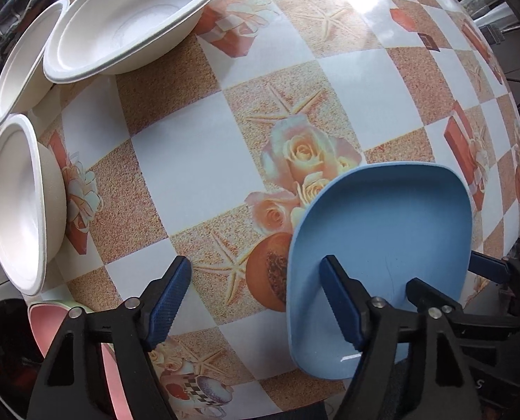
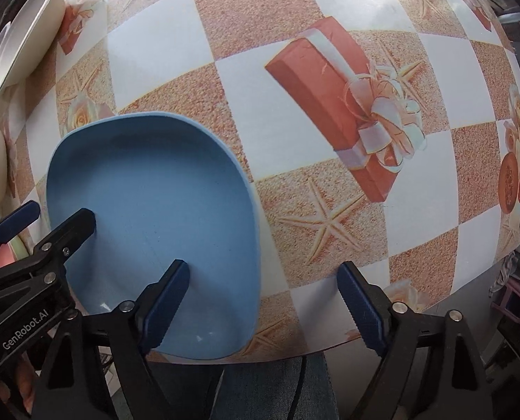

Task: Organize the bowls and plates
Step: 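Close the left gripper on the blue plate rim while the right gripper grips it too, then lift the blue plate with both grippers and carry it over the pink plate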

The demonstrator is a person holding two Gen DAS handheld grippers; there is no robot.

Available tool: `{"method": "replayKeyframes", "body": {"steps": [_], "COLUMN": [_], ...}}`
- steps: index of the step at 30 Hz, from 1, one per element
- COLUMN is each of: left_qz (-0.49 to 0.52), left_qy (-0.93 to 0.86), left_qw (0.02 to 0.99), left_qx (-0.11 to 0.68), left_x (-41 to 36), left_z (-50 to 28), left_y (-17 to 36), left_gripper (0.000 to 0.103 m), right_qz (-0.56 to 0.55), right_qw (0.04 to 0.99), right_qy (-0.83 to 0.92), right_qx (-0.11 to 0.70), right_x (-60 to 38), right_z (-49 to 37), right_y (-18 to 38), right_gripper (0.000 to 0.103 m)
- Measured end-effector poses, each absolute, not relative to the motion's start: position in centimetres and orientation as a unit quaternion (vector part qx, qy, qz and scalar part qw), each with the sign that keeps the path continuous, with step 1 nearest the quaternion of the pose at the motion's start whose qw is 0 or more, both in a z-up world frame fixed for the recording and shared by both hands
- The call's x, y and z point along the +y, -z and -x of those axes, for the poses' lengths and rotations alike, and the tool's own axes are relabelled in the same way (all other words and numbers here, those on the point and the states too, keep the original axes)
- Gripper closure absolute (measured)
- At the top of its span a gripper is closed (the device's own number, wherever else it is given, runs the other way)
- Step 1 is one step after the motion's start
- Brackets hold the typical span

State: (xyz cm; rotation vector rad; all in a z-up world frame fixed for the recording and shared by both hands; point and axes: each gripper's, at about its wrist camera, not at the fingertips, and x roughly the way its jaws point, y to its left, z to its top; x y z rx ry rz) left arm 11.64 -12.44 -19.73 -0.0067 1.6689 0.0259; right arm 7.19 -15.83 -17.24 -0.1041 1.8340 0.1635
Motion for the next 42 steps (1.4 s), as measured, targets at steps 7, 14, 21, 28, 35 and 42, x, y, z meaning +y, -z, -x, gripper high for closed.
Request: {"method": "replayKeyframes", "body": {"steps": [7,14,21,28,35,42], "left_qz": [-0.009,-0.023,0.000,0.013,0.027,0.055], "left_qy": [0.024,0.033,0.010,-0.003,-0.020,-0.050], "left_qw": [0.659,0.647,0.646,0.670,0.692,0.710], "left_qx": [0.752,0.761,0.764,0.742,0.721,0.700], "left_x": [-14.1,-12.6,-9.7,-6.4,-4.0,-0.6], "left_z": [-10.7,-6.5,-4.9,-4.5,-4.6,-4.6], "left_y": [19.0,18.9,18.5,15.4,12.0,8.3], "left_gripper": [0.082,0.082,0.082,0.082,0.082,0.082], "right_qz": [0.065,0.040,0.057,0.072,0.084,0.108], "right_qw": [0.611,0.571,0.555,0.571,0.589,0.597], "right_qy": [-0.101,-0.126,-0.155,-0.169,-0.180,-0.201], "right_qx": [0.782,0.810,0.815,0.800,0.784,0.769], "right_x": [-15.1,-15.6,-14.4,-13.5,-12.4,-12.1], "right_z": [-5.7,-3.0,-1.2,-1.2,-1.8,-1.9], "right_y": [15.6,15.9,15.5,13.5,10.4,8.9], "right_gripper": [0.073,0.080,0.080,0.080,0.080,0.080]}}
